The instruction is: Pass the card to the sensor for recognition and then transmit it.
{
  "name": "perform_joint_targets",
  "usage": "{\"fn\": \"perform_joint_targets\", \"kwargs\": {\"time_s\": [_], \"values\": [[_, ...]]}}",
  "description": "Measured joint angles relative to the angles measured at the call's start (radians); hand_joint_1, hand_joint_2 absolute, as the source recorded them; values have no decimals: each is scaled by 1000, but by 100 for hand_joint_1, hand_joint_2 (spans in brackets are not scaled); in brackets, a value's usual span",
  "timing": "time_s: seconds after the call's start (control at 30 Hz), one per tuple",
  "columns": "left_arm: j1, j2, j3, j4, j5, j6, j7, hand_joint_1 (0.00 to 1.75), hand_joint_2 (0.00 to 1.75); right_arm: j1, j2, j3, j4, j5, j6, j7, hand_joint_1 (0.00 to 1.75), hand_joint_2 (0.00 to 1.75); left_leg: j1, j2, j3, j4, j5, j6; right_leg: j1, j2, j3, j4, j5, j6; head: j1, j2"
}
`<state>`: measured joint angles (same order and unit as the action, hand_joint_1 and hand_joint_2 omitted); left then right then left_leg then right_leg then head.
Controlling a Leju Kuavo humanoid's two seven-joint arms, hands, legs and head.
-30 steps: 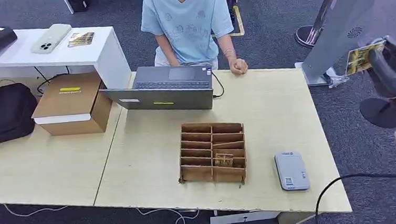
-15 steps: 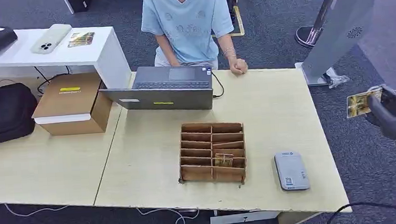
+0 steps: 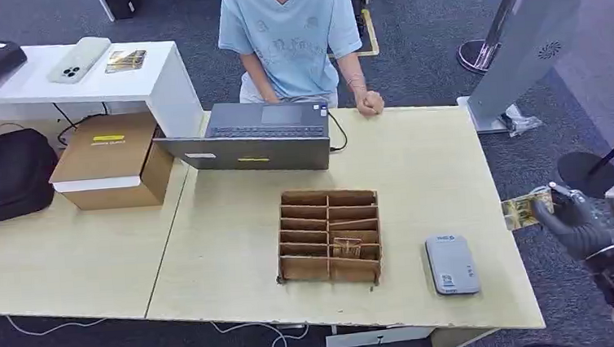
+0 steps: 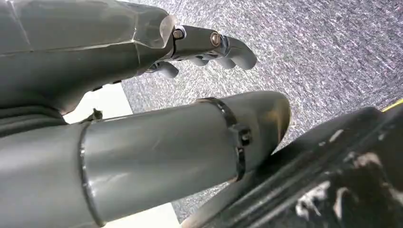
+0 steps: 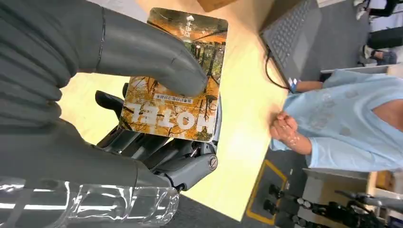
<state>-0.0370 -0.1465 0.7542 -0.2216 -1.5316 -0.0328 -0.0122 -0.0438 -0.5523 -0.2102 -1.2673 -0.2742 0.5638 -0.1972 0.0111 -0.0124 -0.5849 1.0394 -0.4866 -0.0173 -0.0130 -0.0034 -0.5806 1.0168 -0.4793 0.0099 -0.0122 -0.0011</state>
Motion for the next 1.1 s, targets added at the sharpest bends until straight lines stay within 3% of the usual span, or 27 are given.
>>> {"fn": "perform_joint_targets", "kwargs": {"time_s": [0.33,1.1], "values": [[-1,0,0,0,-3,-6,0,0,0,-42,39,84,48,69,-32,-6,175,175,0,0,0,0,0,0,0,0,0,0,0,0,0,0],[-1,0,0,0,-3,-25,-1,0,0,-32,79,99,161,57,-19,-27,175,175,0,0,0,0,0,0,0,0,0,0,0,0,0,0]]}}
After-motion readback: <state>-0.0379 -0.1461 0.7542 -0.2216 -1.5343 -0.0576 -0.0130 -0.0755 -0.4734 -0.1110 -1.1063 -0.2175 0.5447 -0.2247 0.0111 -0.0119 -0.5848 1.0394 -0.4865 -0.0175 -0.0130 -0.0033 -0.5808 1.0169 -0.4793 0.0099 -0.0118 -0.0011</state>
